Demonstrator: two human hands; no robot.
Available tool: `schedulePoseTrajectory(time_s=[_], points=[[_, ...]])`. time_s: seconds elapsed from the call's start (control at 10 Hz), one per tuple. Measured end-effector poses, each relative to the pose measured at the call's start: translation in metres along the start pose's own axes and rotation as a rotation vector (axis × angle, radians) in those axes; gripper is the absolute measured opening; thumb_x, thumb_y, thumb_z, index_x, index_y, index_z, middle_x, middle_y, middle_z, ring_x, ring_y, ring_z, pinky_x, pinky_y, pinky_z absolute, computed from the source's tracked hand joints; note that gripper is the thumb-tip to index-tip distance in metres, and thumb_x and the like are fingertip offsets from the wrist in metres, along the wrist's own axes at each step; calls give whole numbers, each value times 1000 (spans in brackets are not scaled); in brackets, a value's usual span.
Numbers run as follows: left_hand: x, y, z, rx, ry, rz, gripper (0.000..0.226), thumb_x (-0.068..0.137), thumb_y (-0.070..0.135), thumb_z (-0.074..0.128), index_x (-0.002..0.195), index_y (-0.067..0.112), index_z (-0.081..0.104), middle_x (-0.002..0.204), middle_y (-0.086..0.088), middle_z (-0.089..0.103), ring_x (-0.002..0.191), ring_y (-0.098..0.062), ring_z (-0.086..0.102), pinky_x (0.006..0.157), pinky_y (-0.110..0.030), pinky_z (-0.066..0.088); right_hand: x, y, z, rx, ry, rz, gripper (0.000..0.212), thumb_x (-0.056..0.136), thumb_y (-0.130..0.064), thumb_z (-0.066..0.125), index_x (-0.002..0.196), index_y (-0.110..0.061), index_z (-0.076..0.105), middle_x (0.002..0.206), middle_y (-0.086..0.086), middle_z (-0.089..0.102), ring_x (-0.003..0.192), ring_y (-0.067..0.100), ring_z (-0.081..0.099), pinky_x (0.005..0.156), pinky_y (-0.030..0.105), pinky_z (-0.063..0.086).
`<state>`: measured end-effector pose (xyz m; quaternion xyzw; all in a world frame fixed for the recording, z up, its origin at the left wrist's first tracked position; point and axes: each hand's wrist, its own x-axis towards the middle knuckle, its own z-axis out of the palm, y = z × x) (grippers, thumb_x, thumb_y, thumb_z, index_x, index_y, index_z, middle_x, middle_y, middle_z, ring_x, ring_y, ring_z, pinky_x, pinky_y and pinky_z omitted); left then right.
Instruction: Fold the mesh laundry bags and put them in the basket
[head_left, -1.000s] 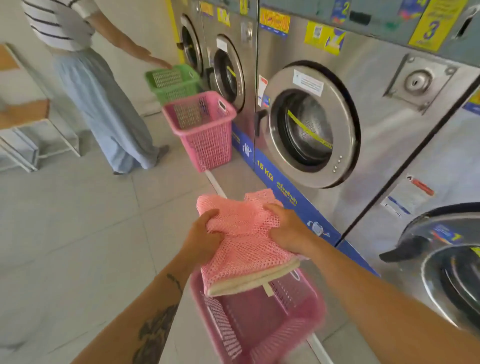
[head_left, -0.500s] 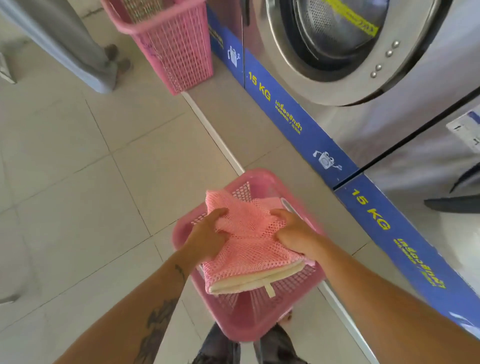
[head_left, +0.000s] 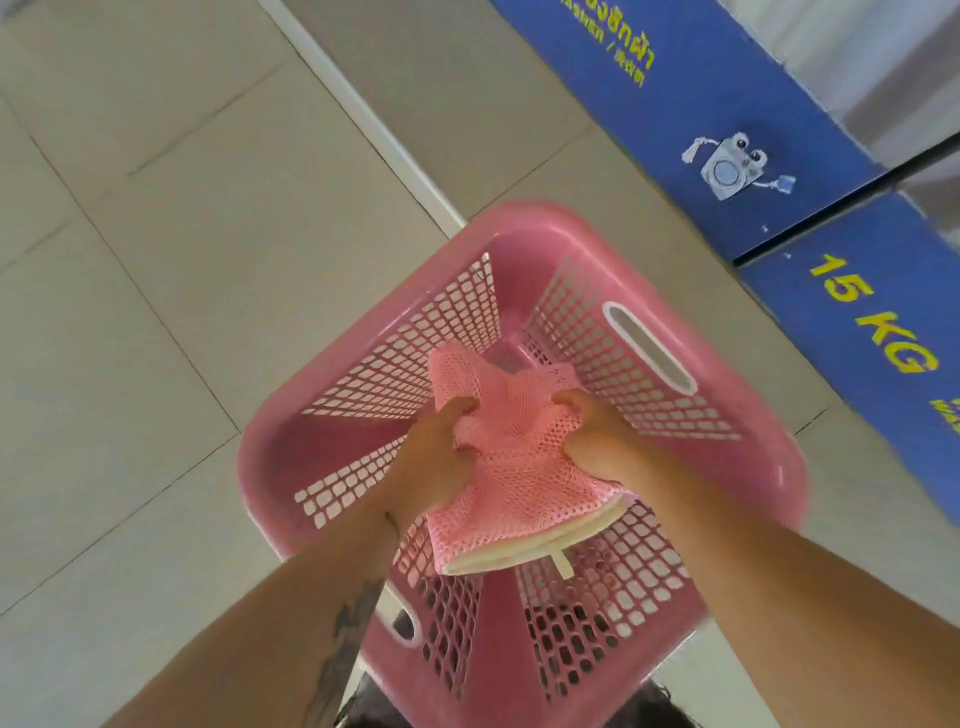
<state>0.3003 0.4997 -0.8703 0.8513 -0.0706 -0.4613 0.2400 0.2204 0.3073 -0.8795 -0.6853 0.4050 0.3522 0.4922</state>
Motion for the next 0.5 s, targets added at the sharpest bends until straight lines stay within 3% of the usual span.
schedulePoseTrajectory(time_s=[0.1,0.2,0.3,0.4,0.5], points=[[18,-10,12,11,-4,20,62,93,6,55,145,34,35,147,-8,43,63,9,39,43,-8,43,20,10,8,23,21,-24,76,81,15,44,144,-28,41,140,17,49,86,35,67,51,33,40],[37,-20,24,4,-72,18,73,91,9,57,150,36,25,157,-8,25,89,-8,61,51,-9,50,37,19,13,-32,51,-77,76,85,6,49,148,-34,32,153,18,31,76,28,67,47,30,43],[43,-24,29,27,-129,-53,78,88,11,59,151,36,22,161,-7,13,123,-28,54,72,-23,58,42,26,13,-137,22,-50,74,91,-9,53,152,-37,22,161,14,12,86,22,64,45,23,45],[32,-21,26,58,-119,-120,68,83,5,55,144,30,40,150,-9,36,102,-22,66,71,-39,63,34,37,9,-233,-15,-42,79,84,-19,53,153,-36,20,159,13,21,100,23,63,44,20,43],[19,-13,22,74,-101,-117,59,82,1,51,137,24,50,135,-6,52,80,-14,68,69,-40,63,18,41,5,-147,-31,-68,71,81,-12,50,146,-34,34,144,14,43,69,16,64,41,23,40]])
